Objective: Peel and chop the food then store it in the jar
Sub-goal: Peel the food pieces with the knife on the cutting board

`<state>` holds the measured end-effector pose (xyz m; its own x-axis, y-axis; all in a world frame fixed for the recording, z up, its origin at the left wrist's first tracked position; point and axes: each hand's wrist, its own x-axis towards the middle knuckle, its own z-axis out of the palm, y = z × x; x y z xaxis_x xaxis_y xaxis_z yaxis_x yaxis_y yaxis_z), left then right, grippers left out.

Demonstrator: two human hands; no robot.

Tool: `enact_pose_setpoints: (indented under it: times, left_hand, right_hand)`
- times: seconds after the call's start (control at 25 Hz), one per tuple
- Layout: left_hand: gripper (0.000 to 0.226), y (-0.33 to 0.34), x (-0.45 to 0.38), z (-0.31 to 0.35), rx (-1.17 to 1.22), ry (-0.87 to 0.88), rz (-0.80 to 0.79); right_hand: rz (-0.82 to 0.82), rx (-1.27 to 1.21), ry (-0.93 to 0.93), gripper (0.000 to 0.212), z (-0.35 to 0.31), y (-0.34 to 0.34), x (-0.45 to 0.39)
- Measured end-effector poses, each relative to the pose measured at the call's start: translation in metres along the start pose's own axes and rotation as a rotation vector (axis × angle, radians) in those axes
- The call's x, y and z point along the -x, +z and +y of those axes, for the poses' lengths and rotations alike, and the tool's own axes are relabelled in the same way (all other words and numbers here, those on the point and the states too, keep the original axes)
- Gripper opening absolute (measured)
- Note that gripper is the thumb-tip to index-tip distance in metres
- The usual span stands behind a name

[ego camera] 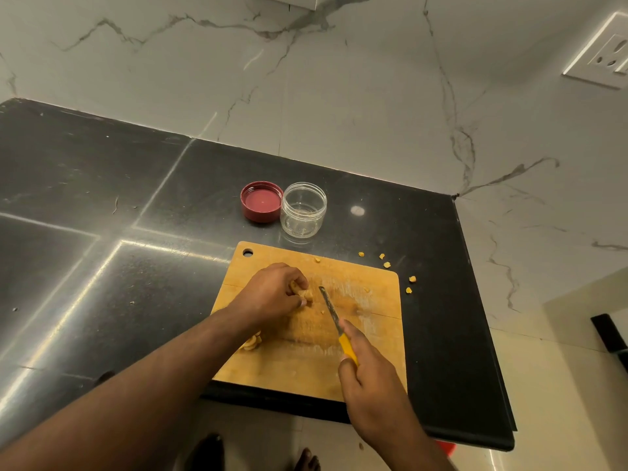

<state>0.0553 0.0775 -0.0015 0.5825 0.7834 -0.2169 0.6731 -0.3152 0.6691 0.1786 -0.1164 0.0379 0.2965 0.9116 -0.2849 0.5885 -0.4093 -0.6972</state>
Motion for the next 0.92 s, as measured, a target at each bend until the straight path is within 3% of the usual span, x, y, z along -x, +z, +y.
enact_pose_setpoints:
  times: [0.92]
  left_hand:
    - [0.027,-0.002,-0.001,0.001,-0.006,0.023,-0.005]
  right_hand:
    - [-0.057,0.247,-0.034,0.054,-0.027,0.016,-0.015]
